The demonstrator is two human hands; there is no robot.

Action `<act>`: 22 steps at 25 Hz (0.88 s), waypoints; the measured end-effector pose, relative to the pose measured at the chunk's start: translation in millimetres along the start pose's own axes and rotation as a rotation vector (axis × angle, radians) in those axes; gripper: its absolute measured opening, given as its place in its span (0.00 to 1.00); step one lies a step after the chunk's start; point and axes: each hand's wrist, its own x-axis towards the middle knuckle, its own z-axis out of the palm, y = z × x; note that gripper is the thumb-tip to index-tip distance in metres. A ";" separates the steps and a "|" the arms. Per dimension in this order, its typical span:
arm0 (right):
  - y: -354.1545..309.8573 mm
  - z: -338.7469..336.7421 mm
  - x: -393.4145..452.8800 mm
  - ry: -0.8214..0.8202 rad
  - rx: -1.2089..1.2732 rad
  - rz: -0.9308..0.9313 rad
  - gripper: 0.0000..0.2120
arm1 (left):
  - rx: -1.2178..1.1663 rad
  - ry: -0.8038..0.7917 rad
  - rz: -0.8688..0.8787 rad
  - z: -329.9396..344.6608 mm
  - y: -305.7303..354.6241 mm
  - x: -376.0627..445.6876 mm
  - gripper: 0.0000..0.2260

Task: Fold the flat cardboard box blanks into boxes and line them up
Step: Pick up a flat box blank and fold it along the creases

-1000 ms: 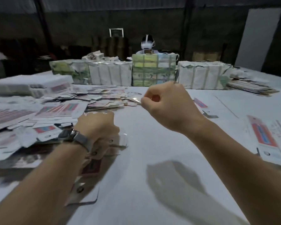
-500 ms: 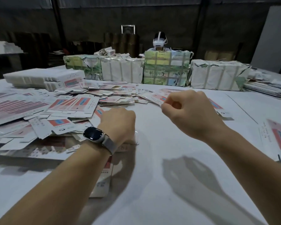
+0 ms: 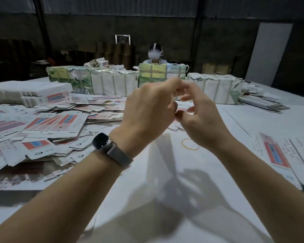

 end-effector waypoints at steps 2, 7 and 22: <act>4.7 -7.0 2.5 -0.038 0.120 0.050 0.32 | -0.229 0.083 -0.049 2.2 -1.4 20.3 0.09; 10.1 1.2 2.3 0.025 0.003 -0.014 0.51 | -0.752 0.168 -0.278 10.7 8.6 38.6 0.06; 5.9 -6.9 5.5 0.198 0.393 0.091 0.43 | -1.274 -0.514 -0.325 45.3 12.9 5.8 0.35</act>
